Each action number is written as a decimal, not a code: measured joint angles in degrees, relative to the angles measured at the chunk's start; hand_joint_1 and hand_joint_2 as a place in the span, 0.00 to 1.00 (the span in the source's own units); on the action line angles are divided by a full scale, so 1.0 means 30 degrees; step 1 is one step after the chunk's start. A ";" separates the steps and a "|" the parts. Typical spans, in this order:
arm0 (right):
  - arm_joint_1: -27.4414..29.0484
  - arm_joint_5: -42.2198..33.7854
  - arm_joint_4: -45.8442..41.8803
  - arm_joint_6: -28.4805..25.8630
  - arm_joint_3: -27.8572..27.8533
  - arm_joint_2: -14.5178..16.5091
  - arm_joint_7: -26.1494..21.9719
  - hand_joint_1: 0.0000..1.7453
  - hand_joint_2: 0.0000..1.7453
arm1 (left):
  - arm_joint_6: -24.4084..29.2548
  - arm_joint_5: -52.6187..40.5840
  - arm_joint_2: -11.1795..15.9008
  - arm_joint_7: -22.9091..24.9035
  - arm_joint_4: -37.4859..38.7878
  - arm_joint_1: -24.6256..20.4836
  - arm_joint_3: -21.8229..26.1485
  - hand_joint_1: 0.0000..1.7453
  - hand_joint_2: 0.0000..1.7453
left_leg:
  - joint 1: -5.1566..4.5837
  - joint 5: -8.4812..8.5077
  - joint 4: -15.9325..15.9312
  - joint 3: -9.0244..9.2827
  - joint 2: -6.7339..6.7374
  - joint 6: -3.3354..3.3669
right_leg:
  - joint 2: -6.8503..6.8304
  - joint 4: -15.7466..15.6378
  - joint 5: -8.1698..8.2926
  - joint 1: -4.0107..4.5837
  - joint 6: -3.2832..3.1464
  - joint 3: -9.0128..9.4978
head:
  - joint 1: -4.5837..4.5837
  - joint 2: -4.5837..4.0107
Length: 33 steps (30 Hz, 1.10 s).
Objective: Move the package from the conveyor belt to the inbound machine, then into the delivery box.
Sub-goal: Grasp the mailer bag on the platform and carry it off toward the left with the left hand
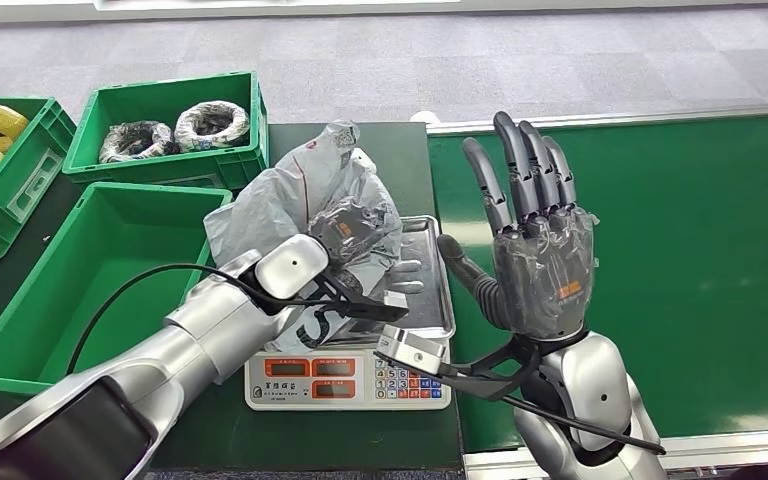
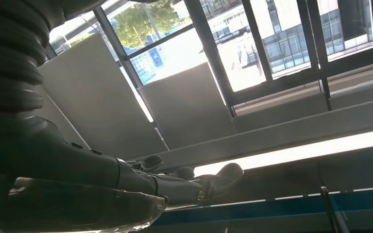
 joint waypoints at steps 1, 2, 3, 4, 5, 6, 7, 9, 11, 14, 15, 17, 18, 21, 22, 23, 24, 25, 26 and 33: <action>0.0000 0.0011 -0.0002 -0.0009 0.0000 0.0000 0.0000 0.00 1.00 | 0.0011 0.0016 0.0018 0.0000 0.0016 -0.0053 0.0000 0.97 1.00 | 0.0000 0.0000 0.0000 0.0000 0.0000 0.0000 | 0.0000 0.0000 0.0000 0.0000 0.0000 0.0000 | 0.0000 0.0000; 0.0000 0.0024 -0.0002 -0.0022 0.0000 0.0000 0.0000 0.00 1.00 | 0.0016 0.0036 0.0038 0.0000 0.0031 -0.0105 0.0000 0.98 1.00 | 0.0000 0.0000 0.0000 0.0001 0.0000 0.0000 | 0.0000 0.0000 0.0000 0.0000 0.0000 0.0000 | -0.0002 0.0000; 0.0000 0.0035 -0.0002 -0.0033 0.0002 0.0000 -0.0002 0.00 1.00 | 0.0031 0.0051 0.0056 0.0000 0.0042 -0.0145 0.0000 0.99 1.00 | 0.0000 0.0001 0.0000 0.0001 0.0000 0.0000 | 0.0000 0.0001 0.0000 0.0000 0.0000 0.0001 | -0.0002 0.0000; 0.0000 0.0044 -0.0004 -0.0042 0.0004 0.0002 -0.0004 0.00 1.00 | 0.0051 0.0069 0.0075 0.0002 0.0047 -0.0170 0.0000 0.99 1.00 | 0.0000 0.0001 0.0000 0.0002 0.0000 0.0000 | 0.0000 0.0001 0.0000 0.0000 0.0000 0.0001 | -0.0002 0.0000; 0.0000 0.0051 -0.0002 -0.0046 0.0005 0.0004 -0.0005 0.00 1.00 | 0.0082 0.0084 0.0095 0.0013 0.0047 -0.0182 0.0000 0.99 1.00 | 0.0000 0.0001 0.0000 0.0002 0.0000 0.0000 | 0.0000 0.0001 0.0000 0.0000 0.0000 0.0002 | -0.0002 0.0000; 0.0000 0.0053 -0.0004 -0.0045 0.0007 0.0007 -0.0009 0.00 1.00 | 0.0129 0.0093 0.0115 0.0036 0.0047 -0.0188 0.0000 0.99 1.00 | 0.0000 0.0001 0.0000 0.0002 0.0000 0.0000 | 0.0000 0.0002 0.0000 0.0000 0.0000 0.0002 | 0.0000 0.0000; -0.0001 0.0055 -0.0005 -0.0045 0.0007 0.0015 -0.0015 0.00 1.00 | 0.0189 0.0100 0.0137 0.0078 0.0047 -0.0192 0.0002 0.99 1.00 | 0.0000 0.0001 0.0000 0.0001 0.0000 0.0000 | 0.0000 0.0002 0.0000 0.0000 0.0000 0.0002 | 0.0000 0.0000; -0.0001 0.0057 -0.0005 -0.0044 0.0007 0.0027 -0.0029 0.00 1.00 | 0.0382 0.0100 0.0188 0.0242 0.0047 -0.0211 0.0009 1.00 1.00 | 0.0000 0.0001 0.0001 0.0000 0.0000 0.0000 | 0.0000 0.0002 0.0000 0.0000 0.0000 0.0001 | 0.0002 0.0002; 0.0000 0.0056 -0.0004 -0.0044 0.0007 0.0035 -0.0036 0.00 1.00 | 0.0694 0.0085 0.0257 0.0527 0.0038 -0.0249 0.0038 1.00 1.00 | 0.0000 0.0001 0.0001 0.0000 0.0000 0.0000 | 0.0000 0.0002 0.0000 0.0000 0.0000 0.0000 | 0.0000 0.0002; 0.0018 0.0075 -0.0005 -0.0045 0.0007 0.0036 -0.0036 0.00 1.00 | 0.1295 -0.0013 0.0428 0.1097 -0.0113 -0.0371 0.0255 1.00 1.00 | 0.0000 0.0001 0.0001 -0.0001 0.0000 0.0000 | 0.0000 0.0002 0.0000 0.0000 0.0000 -0.0001 | 0.0000 0.0004; 0.0051 0.0095 -0.0007 -0.0047 0.0007 0.0042 -0.0036 0.00 1.00 | 0.1536 -0.0058 0.0517 0.1366 -0.0232 -0.0436 0.0406 1.00 1.00 | 0.0000 0.0001 0.0001 -0.0001 0.0000 0.0000 | 0.0000 0.0002 0.0000 0.0000 0.0000 0.0000 | 0.0000 0.0002; 0.0188 0.0164 -0.0035 -0.0056 0.0004 0.0076 -0.0036 0.00 1.00 | 0.2027 -0.0189 0.0777 0.2031 -0.0603 -0.0637 0.0885 1.00 1.00 | 0.0001 0.0001 0.0000 -0.0001 0.0001 -0.0001 | 0.0001 0.0004 0.0000 0.0001 0.0000 -0.0001 | 0.0000 0.0000; 0.0278 0.0211 -0.0056 -0.0062 0.0002 0.0104 -0.0036 0.00 1.00 | 0.2179 -0.0295 0.0931 0.2328 -0.0851 -0.0775 0.1203 1.00 1.00 | 0.0001 0.0001 0.0000 -0.0001 0.0003 -0.0001 | 0.0001 0.0005 0.0000 0.0002 0.0000 -0.0002 | 0.0000 -0.0002; 0.0474 0.0368 -0.0138 -0.0013 0.0000 0.0182 -0.0036 0.00 1.00 | 0.2191 -0.1076 0.1471 0.2916 -0.1915 -0.1230 0.2535 1.00 1.00 | 0.0002 0.0002 0.0000 0.0000 0.0005 -0.0002 | 0.0003 0.0008 0.0000 0.0003 0.0000 -0.0004 | -0.0002 -0.0002; 0.0503 0.0397 -0.0166 0.0055 0.0000 0.0211 -0.0036 0.00 1.00 | 0.2100 -0.1455 0.1659 0.3056 -0.2371 -0.1354 0.3099 1.00 1.00 | 0.0002 0.0002 -0.0001 -0.0001 0.0005 -0.0002 | 0.0003 0.0009 0.0000 0.0004 0.0000 -0.0004 | 0.0000 0.0000; 0.0520 0.0414 -0.0188 0.0138 0.0000 0.0246 -0.0036 0.00 1.00 | 0.2007 -0.1814 0.1840 0.3211 -0.2837 -0.1455 0.3679 1.00 1.00 | 0.0002 0.0002 -0.0001 -0.0001 0.0007 -0.0002 | 0.0004 0.0010 0.0000 0.0004 0.0000 -0.0004 | 0.0000 0.0000; 0.0527 0.0419 -0.0204 0.0224 0.0000 0.0282 -0.0036 0.00 1.00 | 0.1927 -0.2114 0.2022 0.3390 -0.3289 -0.1546 0.4245 1.00 1.00 | 0.0003 0.0002 -0.0002 -0.0001 0.0010 -0.0002 | 0.0005 0.0011 0.0000 0.0005 0.0000 -0.0004 | 0.0000 0.0000; 0.0530 0.0421 -0.0222 0.0312 0.0000 0.0317 -0.0036 0.00 1.00 | 0.1876 -0.2330 0.2202 0.3577 -0.3705 -0.1634 0.4757 1.00 1.00 | 0.0003 0.0002 -0.0002 -0.0001 0.0012 -0.0002 | 0.0007 0.0012 0.0000 0.0005 -0.0001 -0.0005 | 0.0000 0.0000; 0.0530 0.0421 -0.0237 0.0377 0.0000 0.0352 -0.0036 0.00 1.00 | 0.1843 -0.2444 0.2380 0.3748 -0.4067 -0.1721 0.5194 1.00 1.00 | 0.0003 0.0002 -0.0002 0.0000 0.0014 -0.0002 | 0.0008 0.0012 0.0000 0.0005 -0.0001 -0.0005 | 0.0000 -0.0002; 0.0532 0.0503 -0.0371 0.0659 -0.0016 0.0610 -0.0036 0.00 1.00 | 0.1763 -0.2543 0.3368 0.5081 -0.5178 -0.2098 0.6415 1.00 1.00 | 0.0001 0.0002 -0.0002 -0.0003 0.0010 -0.0002 | 0.0007 0.0012 -0.0001 0.0003 -0.0002 -0.0003 | 0.0004 -0.0002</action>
